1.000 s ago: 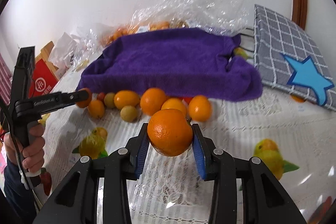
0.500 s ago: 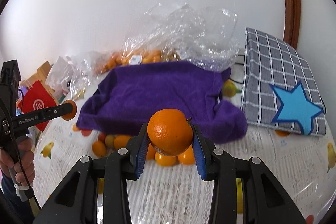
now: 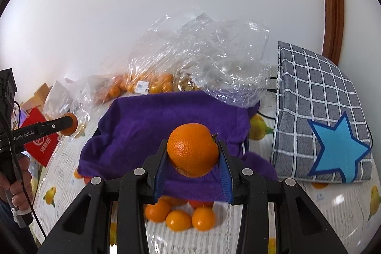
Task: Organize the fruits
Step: 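Carry the orange in the right gripper over the purple towel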
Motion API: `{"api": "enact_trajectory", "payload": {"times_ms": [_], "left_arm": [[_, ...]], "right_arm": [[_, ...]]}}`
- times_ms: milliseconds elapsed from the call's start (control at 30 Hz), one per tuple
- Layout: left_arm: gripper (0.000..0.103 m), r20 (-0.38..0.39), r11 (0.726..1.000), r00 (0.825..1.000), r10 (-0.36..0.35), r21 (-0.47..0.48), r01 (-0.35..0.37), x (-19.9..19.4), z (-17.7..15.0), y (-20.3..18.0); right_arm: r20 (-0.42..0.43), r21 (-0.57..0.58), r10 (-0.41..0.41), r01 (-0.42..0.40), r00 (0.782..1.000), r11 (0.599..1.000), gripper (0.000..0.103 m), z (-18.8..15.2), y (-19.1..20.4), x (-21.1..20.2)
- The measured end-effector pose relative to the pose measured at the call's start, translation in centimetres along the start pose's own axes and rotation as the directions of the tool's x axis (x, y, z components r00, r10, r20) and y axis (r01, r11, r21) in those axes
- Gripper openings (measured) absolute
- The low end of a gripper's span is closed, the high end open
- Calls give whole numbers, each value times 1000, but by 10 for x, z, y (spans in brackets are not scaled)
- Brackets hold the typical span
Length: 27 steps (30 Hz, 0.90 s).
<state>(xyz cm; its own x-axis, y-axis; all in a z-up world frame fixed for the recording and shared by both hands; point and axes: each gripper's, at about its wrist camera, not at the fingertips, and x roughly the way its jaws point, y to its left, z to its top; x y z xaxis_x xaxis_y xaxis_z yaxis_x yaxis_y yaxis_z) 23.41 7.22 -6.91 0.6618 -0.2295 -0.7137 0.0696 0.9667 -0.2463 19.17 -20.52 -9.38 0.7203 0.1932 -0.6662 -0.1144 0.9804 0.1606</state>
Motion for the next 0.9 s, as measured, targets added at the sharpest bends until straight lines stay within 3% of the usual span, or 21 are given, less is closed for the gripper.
{"api": "enact_trajectory", "payload": {"times_ms": [567,900], "left_arm": [[39,-68,1000,998,11,-4,-11,79,40,1],[39,-119,1000,992,28,17,-26,125,33,6]], "right_arm": [[-88,-5,-22,22,996,1000,39,30,-12,87],[-159,-29,-46,42,986,999,39,32,-10,130]]}}
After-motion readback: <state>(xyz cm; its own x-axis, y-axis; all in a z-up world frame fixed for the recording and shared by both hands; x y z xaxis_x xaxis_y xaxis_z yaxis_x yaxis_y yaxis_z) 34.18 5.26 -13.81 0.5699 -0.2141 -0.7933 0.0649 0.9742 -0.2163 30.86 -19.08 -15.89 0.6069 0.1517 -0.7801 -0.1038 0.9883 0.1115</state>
